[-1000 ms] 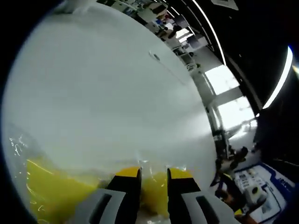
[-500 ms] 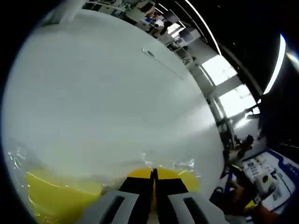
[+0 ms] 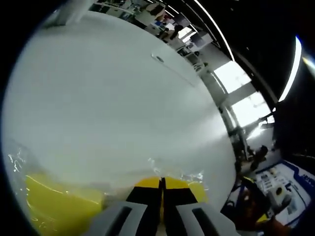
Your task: Compare the silicone blocks by pressing each to a similar depth, holding the contact briefly, and releasing to observe deformation and rebound differences across the visible hardness samples.
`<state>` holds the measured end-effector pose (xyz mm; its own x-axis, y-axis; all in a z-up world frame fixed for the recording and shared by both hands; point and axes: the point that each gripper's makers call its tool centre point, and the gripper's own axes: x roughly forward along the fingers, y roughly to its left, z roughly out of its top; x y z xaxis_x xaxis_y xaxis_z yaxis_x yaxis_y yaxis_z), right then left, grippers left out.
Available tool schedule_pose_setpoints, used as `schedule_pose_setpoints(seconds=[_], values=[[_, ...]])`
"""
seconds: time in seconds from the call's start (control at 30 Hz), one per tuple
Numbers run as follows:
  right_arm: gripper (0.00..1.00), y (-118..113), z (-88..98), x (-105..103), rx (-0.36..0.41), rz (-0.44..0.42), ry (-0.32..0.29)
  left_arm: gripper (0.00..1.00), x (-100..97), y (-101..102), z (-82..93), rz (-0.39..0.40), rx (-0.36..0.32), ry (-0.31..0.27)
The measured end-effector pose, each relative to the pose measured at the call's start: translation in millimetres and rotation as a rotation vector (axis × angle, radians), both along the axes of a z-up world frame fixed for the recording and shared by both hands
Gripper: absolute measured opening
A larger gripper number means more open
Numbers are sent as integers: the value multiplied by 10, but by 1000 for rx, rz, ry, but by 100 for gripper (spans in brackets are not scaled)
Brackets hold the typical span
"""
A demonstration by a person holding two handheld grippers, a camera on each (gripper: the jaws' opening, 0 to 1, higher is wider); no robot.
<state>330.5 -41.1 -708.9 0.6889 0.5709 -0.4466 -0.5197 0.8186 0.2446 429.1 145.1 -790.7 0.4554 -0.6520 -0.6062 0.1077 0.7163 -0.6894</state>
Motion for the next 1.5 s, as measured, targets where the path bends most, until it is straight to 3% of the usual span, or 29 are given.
schedule_pose_setpoints(seconds=[0.3, 0.47, 0.6, 0.77, 0.97, 1.07, 1.13, 1.2, 1.33, 1.5], values=[[96, -26, 21, 0, 1, -12, -4, 0, 33, -117, 190, -5, -93, -25], [96, -32, 6, -19, -5, -8, 1, 0, 74, -228, 412, -5, -171, -62], [96, -32, 39, 2, -8, -3, -3, 0, 30, -320, 549, -66, -195, -101], [96, -30, 74, 47, -3, -1, -9, 0, 34, -363, 727, -73, -235, -142], [96, 6, 110, 75, 5, 3, -18, 0, 76, -389, 890, -94, -243, -184], [96, 33, 124, 87, 11, 4, -21, 0, 40, -411, 921, -163, -186, -242], [96, 42, 134, 89, 11, 5, -25, 0, 14, -456, 979, -172, -203, -238], [96, 45, 151, 90, 14, 3, -29, 0, 2, -495, 1050, -210, -197, -288], [96, 43, 170, 77, 17, 5, -33, 0, -49, -520, 1144, -254, -171, -334], [96, 32, 170, 58, 30, 0, -31, 0, -114, -490, 1187, -278, -168, -347]])
